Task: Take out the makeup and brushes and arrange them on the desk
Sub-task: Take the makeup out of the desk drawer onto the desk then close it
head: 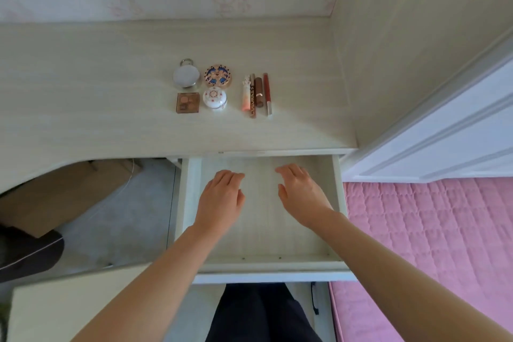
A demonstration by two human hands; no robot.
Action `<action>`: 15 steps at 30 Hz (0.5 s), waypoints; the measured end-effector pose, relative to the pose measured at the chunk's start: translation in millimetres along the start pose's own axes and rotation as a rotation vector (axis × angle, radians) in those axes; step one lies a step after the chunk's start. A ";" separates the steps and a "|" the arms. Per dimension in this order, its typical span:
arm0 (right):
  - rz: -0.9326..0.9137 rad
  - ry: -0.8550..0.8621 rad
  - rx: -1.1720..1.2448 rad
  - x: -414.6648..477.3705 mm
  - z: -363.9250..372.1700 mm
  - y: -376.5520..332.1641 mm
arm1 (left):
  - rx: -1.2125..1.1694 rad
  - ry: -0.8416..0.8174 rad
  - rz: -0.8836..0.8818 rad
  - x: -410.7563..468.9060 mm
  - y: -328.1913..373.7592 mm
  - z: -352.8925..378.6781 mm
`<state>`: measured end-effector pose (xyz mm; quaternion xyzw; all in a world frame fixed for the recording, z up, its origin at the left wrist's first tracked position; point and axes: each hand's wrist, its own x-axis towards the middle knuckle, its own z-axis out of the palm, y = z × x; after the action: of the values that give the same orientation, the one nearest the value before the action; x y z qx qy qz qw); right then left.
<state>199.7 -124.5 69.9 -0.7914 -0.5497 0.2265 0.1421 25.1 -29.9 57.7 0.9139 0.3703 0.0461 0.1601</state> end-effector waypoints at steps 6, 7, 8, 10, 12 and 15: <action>-0.002 -0.144 -0.012 -66.0 42.2 9.6 | -0.111 -0.279 -0.080 -80.2 0.0 27.2; 0.003 -0.177 -0.012 -74.9 48.7 11.1 | -0.121 -0.333 -0.098 -90.7 0.3 31.6; 0.009 -0.216 -0.011 -83.2 55.0 12.1 | -0.127 -0.380 -0.112 -100.7 0.6 35.5; 0.017 -0.297 -0.016 -98.4 66.6 12.9 | -0.133 -0.446 -0.128 -118.0 0.5 43.1; 0.014 -0.367 -0.023 -110.6 76.6 13.6 | -0.136 -0.486 -0.143 -131.3 -1.3 51.5; -0.001 -0.448 -0.048 -123.8 88.6 16.9 | -0.112 -0.501 -0.124 -142.2 -4.4 63.3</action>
<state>131.5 -248.3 11.1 -0.7241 -0.5733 0.3833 -0.0025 -67.7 -141.6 1.4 0.8619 0.3713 -0.1712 0.2999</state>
